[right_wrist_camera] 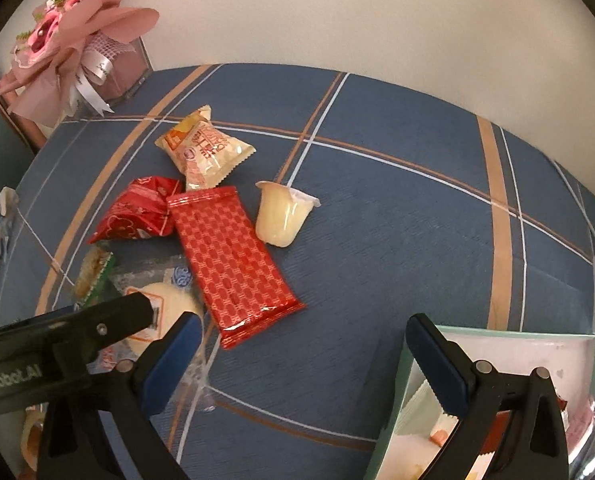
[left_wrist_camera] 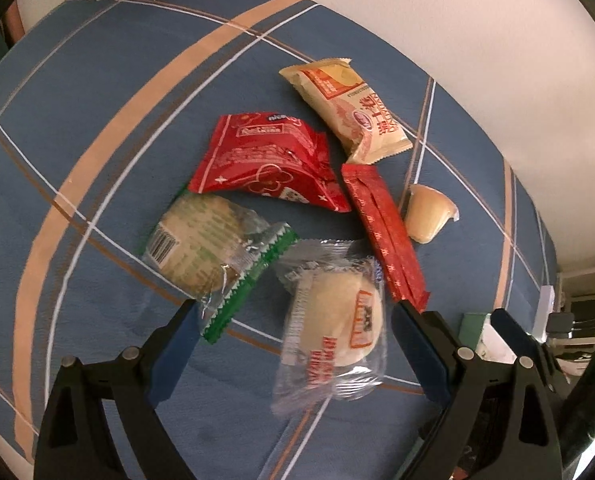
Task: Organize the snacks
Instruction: 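Move both tools back over the snack pile, then grasp the wrapped bun with the left gripper while the right grasps the red patterned bar, then carry the bun and red bar over the tray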
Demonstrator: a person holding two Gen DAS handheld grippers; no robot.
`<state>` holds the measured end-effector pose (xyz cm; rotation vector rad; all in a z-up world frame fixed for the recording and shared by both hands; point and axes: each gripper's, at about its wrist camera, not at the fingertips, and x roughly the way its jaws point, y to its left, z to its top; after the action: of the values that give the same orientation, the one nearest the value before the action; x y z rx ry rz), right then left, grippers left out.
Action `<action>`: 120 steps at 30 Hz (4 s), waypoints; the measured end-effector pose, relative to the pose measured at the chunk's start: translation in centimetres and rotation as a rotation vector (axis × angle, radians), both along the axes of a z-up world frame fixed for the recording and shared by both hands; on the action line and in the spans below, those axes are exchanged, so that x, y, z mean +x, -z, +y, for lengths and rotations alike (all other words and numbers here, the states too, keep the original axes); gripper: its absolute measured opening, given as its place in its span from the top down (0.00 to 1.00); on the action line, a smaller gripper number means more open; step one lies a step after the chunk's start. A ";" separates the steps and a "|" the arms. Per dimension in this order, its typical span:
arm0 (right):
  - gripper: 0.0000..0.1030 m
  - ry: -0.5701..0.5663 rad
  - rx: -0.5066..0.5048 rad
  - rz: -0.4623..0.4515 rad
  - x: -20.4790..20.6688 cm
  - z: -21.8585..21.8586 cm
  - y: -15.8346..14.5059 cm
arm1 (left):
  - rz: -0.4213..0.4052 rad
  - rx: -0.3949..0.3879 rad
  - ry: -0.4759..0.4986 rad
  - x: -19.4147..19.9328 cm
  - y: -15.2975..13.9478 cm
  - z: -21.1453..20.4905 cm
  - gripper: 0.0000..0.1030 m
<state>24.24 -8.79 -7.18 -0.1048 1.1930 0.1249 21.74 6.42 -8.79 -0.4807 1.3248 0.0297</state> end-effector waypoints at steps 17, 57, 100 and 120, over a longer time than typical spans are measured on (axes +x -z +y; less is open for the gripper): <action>0.00 -0.002 0.004 0.034 1.7 -0.2 0.4 | 0.022 -0.141 -0.078 -0.4 0.6 0.8 0.51; 0.50 0.148 0.082 0.108 0.0 1.4 3.6 | 0.094 -0.227 -0.101 -1.3 2.4 1.3 0.29; 0.53 0.709 0.114 -0.061 -12.8 -18.0 -8.4 | -0.125 -0.250 0.308 -5.9 -6.1 -14.7 0.55; 0.52 0.813 0.180 0.066 -13.6 -23.2 -3.5 | -0.168 -0.227 0.391 -4.5 -2.1 -19.6 0.55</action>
<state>10.60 -31.94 -3.67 0.5444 1.2037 -0.4804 17.28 -13.14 -6.71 -0.3982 1.2421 -0.4792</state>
